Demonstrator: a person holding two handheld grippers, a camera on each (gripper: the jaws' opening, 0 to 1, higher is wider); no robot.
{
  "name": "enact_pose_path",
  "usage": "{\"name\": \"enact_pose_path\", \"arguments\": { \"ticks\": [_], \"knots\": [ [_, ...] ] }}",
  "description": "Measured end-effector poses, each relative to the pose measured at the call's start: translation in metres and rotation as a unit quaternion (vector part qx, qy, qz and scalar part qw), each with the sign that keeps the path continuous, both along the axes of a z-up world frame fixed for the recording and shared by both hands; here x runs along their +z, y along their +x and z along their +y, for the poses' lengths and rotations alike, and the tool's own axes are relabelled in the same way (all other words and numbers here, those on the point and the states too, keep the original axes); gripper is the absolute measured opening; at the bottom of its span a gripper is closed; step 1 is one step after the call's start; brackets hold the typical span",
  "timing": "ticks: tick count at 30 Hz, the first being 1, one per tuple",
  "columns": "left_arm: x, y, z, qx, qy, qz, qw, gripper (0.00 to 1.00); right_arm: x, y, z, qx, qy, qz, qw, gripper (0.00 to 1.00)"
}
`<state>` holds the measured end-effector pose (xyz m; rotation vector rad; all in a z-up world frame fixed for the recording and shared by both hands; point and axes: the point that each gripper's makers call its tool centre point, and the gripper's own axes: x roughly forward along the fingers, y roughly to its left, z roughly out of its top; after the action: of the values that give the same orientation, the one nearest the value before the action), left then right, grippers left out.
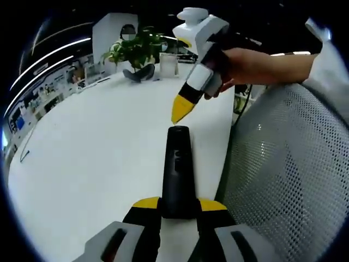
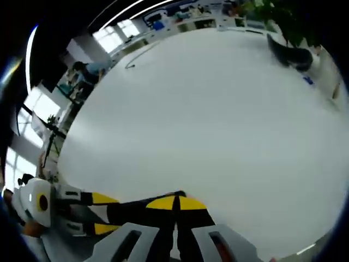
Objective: Press the specified remote control buttons in sequence, fully releasing each button before pressing the next.
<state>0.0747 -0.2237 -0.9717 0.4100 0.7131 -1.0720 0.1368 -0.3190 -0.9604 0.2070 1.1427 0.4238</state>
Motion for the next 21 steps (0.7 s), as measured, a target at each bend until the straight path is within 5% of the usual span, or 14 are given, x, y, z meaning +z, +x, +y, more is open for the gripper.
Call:
{"name": "enact_pose_path", "arguments": {
  "ticks": [7, 12, 21],
  "knots": [
    [0.0002, 0.0002, -0.0003, -0.001, -0.001, -0.002, 1.0, 0.24, -0.0031, -0.0034, 0.0024, 0.006, 0.002, 0.009, 0.9999, 0.0],
    [0.0, 0.0004, -0.0001, 0.001, -0.002, -0.001, 1.0, 0.24, -0.0022, -0.0029, 0.0013, -0.036, 0.051, 0.03, 0.9976, 0.0],
    [-0.0001, 0.0005, -0.0001, 0.001, -0.005, -0.002, 1.0, 0.24, -0.0025, -0.0036, 0.002, -0.033, 0.046, 0.031, 0.9979, 0.0]
  ]
}}
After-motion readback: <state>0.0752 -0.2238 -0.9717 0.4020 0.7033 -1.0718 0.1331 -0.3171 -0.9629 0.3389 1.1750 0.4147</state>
